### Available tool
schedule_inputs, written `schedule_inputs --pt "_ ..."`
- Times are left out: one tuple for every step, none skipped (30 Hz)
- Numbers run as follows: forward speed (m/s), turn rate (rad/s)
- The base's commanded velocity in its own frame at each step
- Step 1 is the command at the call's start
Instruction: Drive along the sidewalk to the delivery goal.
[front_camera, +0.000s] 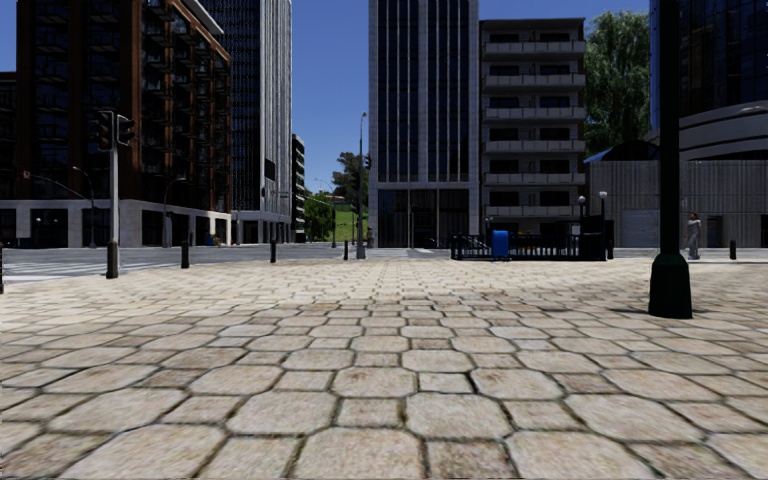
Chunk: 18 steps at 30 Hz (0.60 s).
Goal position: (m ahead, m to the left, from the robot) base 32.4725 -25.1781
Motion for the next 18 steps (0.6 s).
schedule_inputs --pt "2.00 0.00" --pt "2.00 0.00" --pt "2.00 0.00" --pt "2.00 0.00" --pt "2.00 0.00" --pt "2.00 0.00" --pt "2.00 0.00" --pt "2.00 0.00" --pt "2.00 0.00" --pt "2.00 0.00" --pt "2.00 0.00" --pt "2.00 0.00" --pt "2.00 0.00" --pt "2.00 0.00" --pt "2.00 0.00" --pt "2.00 0.00" --pt "2.00 0.00" --pt "2.00 0.00"
